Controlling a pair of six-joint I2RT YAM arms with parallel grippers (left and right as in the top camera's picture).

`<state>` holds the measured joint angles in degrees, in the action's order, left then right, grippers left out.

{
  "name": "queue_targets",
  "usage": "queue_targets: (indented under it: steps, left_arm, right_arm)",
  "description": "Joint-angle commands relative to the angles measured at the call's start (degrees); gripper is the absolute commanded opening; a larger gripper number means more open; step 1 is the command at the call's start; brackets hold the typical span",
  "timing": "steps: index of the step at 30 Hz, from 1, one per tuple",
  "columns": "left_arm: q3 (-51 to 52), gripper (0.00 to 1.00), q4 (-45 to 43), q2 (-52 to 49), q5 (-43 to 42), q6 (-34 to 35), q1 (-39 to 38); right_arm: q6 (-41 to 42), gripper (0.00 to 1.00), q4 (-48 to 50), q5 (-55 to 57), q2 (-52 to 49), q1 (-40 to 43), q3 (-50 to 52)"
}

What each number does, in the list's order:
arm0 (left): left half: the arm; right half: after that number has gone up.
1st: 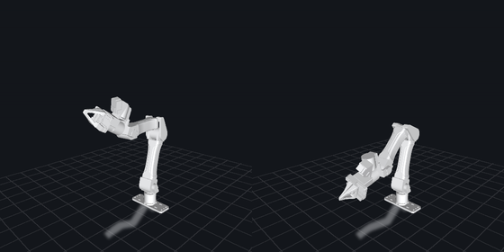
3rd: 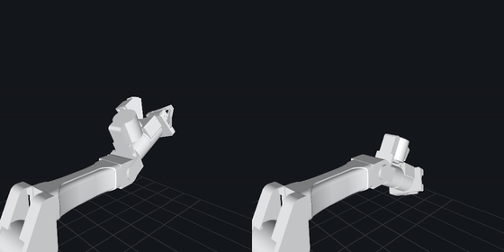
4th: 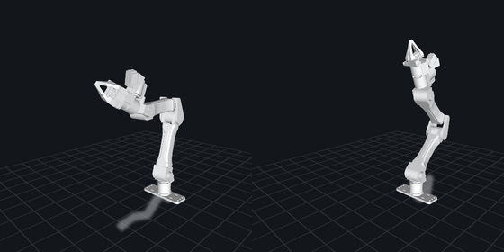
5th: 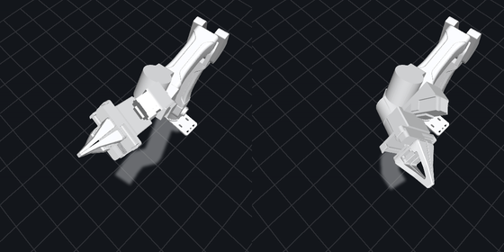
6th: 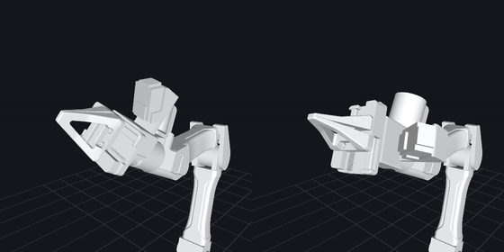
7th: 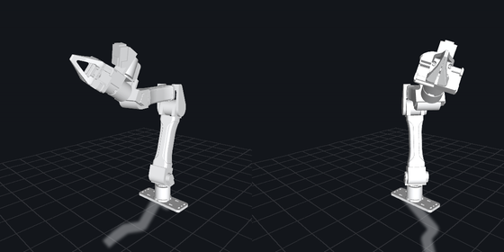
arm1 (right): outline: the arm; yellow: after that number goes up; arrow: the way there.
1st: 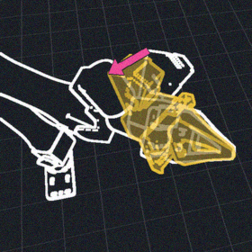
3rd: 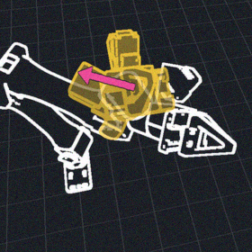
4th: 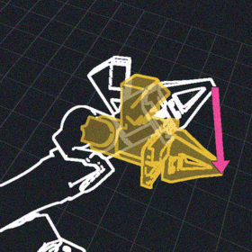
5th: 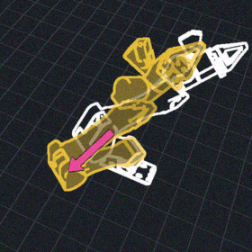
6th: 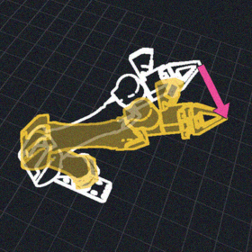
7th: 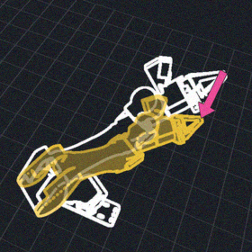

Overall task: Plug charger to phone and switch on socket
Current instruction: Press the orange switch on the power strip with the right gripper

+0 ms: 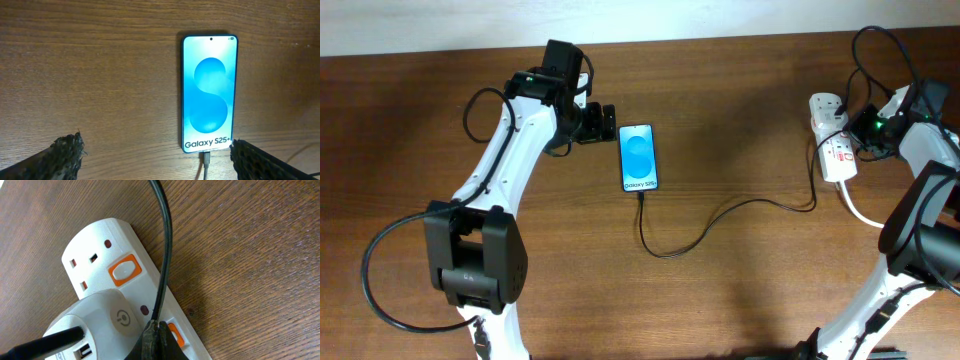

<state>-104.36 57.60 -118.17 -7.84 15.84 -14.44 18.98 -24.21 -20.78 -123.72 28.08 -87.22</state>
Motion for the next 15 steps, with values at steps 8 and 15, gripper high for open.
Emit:
queue_targets:
  steps: [8, 15]
  left_arm:
    - [-0.44, 0.99, -0.11, 0.72, 1.7, -0.07, 0.2]
    - [-0.44, 0.99, -0.07, 0.72, 1.68, -0.07, 0.2]
  right_arm:
    - [-0.5, 0.04, -1.22, -5.66, -2.19, -1.05, -0.81]
    - [-0.5, 0.04, -3.85, -5.75, -2.23, -3.32, -0.81]
